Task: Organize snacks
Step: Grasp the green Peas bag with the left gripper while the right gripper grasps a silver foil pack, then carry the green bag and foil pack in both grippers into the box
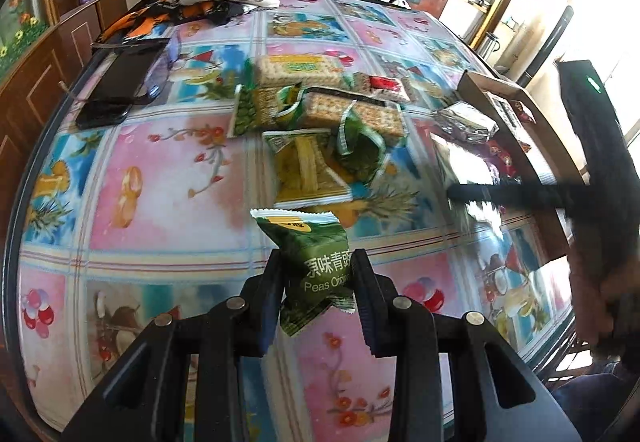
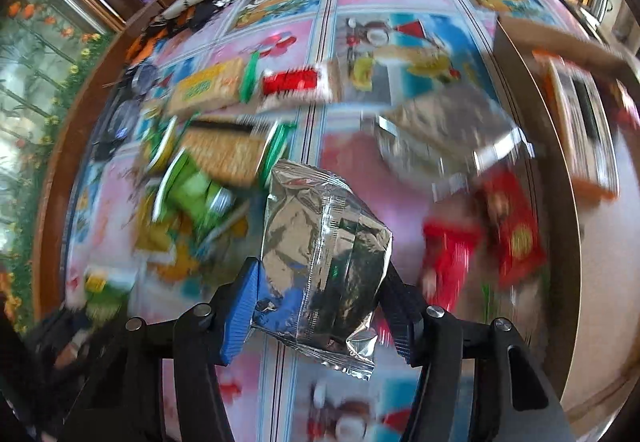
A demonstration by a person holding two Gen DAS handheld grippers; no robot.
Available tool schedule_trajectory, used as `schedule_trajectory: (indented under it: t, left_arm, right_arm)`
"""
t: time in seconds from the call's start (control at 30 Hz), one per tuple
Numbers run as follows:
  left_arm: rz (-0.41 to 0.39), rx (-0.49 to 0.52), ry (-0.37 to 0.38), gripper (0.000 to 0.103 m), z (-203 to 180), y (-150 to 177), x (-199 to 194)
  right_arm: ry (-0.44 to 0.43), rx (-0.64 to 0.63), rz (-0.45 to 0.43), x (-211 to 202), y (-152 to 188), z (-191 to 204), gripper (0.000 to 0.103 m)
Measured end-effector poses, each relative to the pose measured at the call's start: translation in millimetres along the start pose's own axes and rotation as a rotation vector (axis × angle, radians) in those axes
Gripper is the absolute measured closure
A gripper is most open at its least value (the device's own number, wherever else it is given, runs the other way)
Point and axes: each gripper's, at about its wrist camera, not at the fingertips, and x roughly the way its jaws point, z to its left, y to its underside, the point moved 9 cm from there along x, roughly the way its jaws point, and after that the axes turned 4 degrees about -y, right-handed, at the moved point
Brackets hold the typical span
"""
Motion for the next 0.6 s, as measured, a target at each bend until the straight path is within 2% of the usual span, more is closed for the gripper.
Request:
schedule_trajectory:
  t: [0.17,0.37,0.6]
  left_arm:
    - [-0.006,0.034,0.023,0.071,-21.9,-8.6,2.9]
    - [-0.017,0.086,0.051,0.071,-50.2,-13.9,3.0]
    - [-0.021,0.096,0.073,0.071,-70.1,-15.3,4.2]
  right_arm:
    - [-0.051,-0.04,-0.023,-17.7,31.5,9.9,0.04]
    - [-0.054,-0.094,-0.106,-51.6,34.1,10.1,0.04]
    - [-0.053,-0.119,-0.125,-68.3,42.5,6.6,0.04]
